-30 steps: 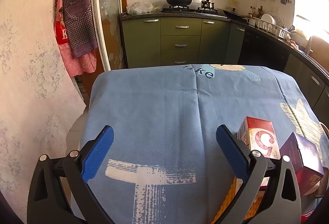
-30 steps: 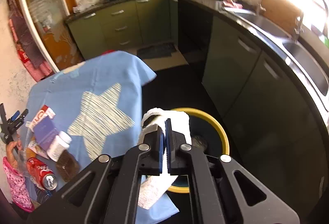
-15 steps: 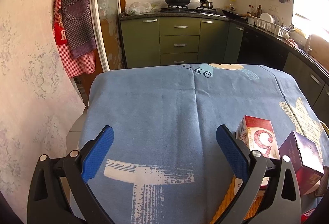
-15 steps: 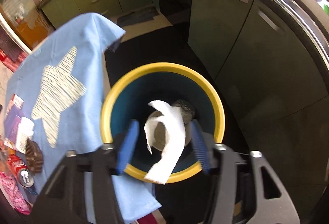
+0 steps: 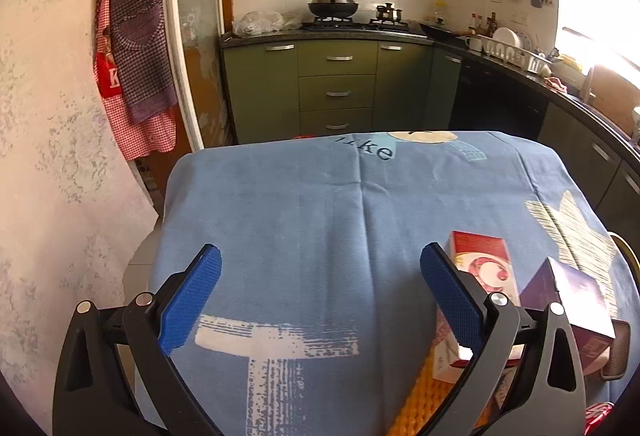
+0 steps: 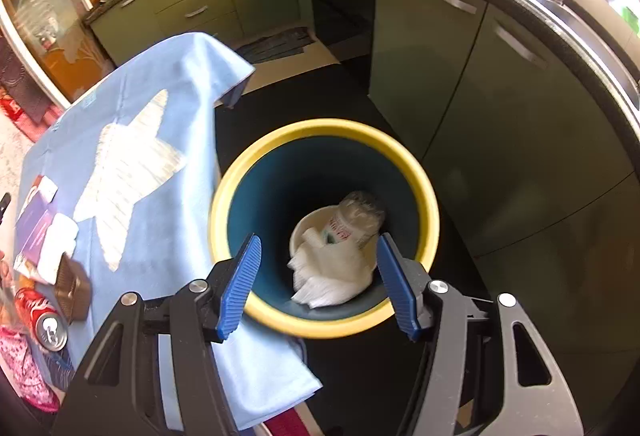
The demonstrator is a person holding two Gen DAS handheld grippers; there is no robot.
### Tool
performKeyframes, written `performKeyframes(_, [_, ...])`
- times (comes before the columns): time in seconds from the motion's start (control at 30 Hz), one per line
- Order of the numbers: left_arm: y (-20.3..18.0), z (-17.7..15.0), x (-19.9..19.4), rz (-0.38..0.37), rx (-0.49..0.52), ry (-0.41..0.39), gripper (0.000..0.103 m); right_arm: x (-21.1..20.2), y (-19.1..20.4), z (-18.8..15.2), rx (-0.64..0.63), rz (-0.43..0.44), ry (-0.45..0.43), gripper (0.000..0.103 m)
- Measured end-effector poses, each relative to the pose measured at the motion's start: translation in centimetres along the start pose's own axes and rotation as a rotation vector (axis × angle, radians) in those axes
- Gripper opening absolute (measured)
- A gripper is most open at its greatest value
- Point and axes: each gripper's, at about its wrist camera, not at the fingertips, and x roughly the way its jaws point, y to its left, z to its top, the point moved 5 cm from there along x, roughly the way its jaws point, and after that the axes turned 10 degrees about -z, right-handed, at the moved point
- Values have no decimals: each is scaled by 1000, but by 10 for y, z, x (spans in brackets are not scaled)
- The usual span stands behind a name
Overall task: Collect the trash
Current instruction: 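Grasp the purple HEXZE box with the left gripper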
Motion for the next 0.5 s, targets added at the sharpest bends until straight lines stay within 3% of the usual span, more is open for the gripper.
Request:
performKeyframes(0.13, [-17,8,-12,-58,40,3,98,-7,6,-10,-11,7,-19,57])
performKeyframes(0.3, [-59,22,-38,-159,173,33,98,-10,11,-18,-15,43,-33,57])
performKeyframes(0.5, [-121,27,-54,-368,264,140,98,-13,12,-26,-14,86,-44,57])
